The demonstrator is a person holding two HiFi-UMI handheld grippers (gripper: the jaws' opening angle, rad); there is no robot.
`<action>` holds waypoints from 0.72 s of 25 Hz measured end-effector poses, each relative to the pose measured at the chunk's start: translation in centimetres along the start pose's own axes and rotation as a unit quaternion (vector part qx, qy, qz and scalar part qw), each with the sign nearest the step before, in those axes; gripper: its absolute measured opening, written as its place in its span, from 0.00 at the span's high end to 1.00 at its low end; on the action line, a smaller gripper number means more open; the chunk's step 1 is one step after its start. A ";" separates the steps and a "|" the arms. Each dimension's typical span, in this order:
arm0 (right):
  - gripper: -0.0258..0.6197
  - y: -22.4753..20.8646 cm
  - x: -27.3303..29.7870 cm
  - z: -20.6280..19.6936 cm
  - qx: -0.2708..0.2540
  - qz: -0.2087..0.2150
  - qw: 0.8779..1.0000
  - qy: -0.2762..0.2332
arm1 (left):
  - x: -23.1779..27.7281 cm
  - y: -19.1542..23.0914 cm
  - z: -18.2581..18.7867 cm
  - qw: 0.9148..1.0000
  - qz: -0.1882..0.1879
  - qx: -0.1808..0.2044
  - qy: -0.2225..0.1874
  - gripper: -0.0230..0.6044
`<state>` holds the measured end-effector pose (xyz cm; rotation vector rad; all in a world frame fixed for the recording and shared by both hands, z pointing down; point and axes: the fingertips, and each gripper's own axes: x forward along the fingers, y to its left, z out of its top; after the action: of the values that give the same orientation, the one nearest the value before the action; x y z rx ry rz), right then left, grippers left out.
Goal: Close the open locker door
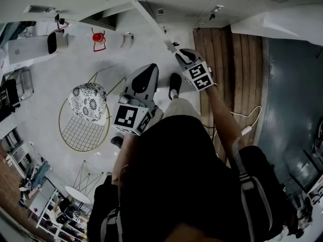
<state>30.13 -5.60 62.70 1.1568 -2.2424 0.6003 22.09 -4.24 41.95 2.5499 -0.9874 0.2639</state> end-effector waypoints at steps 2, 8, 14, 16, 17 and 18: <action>0.87 0.1 0.3 -0.1 -0.003 -0.001 1.000 0.003 | -0.2 0.2 0.0 1.000 0.001 -0.002 -0.001 0.93; 0.87 0.4 1.0 0.3 -0.017 -0.002 1.000 0.005 | -0.8 1.2 0.0 1.000 0.009 -0.006 -0.003 0.93; 0.87 1.4 1.4 0.5 -0.027 0.001 1.000 0.013 | -1.8 2.3 0.1 1.000 0.011 -0.009 -0.014 0.93; 0.87 1.8 1.6 0.5 -0.031 0.003 0.999 0.015 | -2.2 2.7 0.2 1.000 0.014 -0.014 -0.017 0.93; 0.87 2.1 1.7 0.5 -0.032 0.005 0.999 0.018 | -2.4 2.9 0.2 1.000 0.015 -0.015 -0.018 0.93; 0.87 2.4 1.8 0.5 -0.034 0.007 0.999 0.020 | -2.6 3.2 0.3 1.000 0.016 -0.016 -0.018 0.93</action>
<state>27.10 -5.70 63.18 1.0869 -2.2211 0.5444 18.04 -4.89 41.83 2.5207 -1.0385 0.2095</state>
